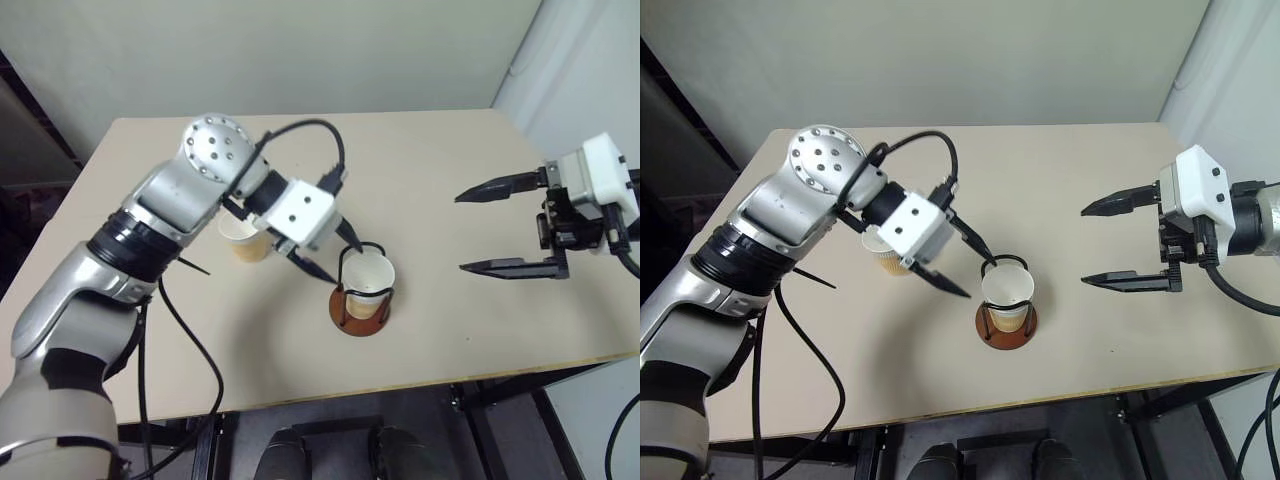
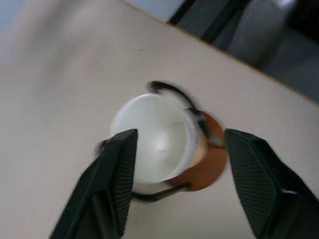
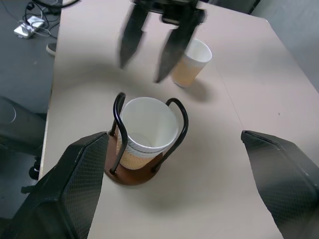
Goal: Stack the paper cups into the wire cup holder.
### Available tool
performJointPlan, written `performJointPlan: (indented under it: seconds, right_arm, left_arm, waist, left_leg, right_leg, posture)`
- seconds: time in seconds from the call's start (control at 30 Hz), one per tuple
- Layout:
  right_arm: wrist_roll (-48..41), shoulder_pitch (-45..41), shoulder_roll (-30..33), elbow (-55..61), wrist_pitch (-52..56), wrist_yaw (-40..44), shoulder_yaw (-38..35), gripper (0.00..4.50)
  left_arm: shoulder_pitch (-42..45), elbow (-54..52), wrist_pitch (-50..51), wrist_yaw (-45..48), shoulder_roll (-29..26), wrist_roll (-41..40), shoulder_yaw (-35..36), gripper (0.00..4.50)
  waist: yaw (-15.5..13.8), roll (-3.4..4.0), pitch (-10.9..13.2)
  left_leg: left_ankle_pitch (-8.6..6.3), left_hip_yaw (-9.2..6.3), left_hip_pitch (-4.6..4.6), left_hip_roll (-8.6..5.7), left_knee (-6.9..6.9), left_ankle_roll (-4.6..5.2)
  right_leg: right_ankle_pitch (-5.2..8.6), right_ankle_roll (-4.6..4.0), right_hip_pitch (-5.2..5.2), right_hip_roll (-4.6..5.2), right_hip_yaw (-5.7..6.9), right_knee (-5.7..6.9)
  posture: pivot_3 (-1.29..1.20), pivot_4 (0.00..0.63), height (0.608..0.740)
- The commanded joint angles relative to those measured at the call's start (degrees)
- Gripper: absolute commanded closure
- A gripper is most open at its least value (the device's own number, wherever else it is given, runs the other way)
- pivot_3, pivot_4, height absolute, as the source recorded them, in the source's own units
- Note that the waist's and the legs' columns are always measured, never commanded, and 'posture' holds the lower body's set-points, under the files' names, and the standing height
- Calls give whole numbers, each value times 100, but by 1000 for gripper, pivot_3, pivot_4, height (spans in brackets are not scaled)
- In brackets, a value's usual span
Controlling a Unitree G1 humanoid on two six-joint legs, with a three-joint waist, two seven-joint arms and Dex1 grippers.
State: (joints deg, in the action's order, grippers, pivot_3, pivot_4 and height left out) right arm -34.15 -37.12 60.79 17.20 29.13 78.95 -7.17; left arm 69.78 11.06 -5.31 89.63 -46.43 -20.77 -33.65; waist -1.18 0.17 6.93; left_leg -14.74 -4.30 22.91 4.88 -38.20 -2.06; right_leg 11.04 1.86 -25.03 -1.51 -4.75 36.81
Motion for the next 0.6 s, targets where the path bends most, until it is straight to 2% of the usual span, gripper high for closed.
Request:
performJointPlan:
  seconds: [0.03, 0.17, 0.27, 0.4, 0.6]
  right_arm:
    - [-50, -376, -279, -85, -128, -37, 211, 74]
    - [634, -1161, -1241, -657, -289, -990, 772, 74]
    - [920, -1431, -1606, -830, -264, -1178, 1100, 74]
    - [955, -1513, -1741, -821, -304, -1039, 1236, 74]
    - [855, -1422, -1613, -659, -193, -933, 1119, 74]
  left_arm:
    - [-22, 238, 304, -84, -304, 240, 781, 1715]
    - [-435, 702, 271, -161, -968, 860, 1182, 1715]
    - [-605, 1161, 65, -215, -1196, 1390, 1249, 1715]
    - [-590, 1831, -203, -344, -1106, 1971, 1212, 1715]
    - [-413, 2752, -643, -441, -739, 2634, 1127, 1715]
  waist:
    - [39, 0, 0]
    - [149, 12, 0]
    - [158, 15, 0]
    - [41, 15, 0]
    - [-7, 12, -1]
  left_leg:
    - [-4, -1, -6, 0, 1, 7]
    - [-24, -8, -44, -2, 7, 41]
    - [-34, -35, -64, -2, 14, 69]
    - [-34, -131, -38, -3, 15, 69]
    - [-29, -145, 26, -19, 14, 55]
  right_leg:
    - [-1, 2, -1, -2, -4, 1]
    - [-4, -1, -3, -6, -12, 5]
    - [-9, -10, -9, -9, -14, 10]
    - [-6, -21, -31, 0, -29, 15]
    - [-6, -21, -78, 45, -21, 7]
  posture:
    - [0, 150, 740]
    - [0, 150, 740]
    - [0, 150, 740]
    - [0, 150, 740]
    - [0, 150, 740]
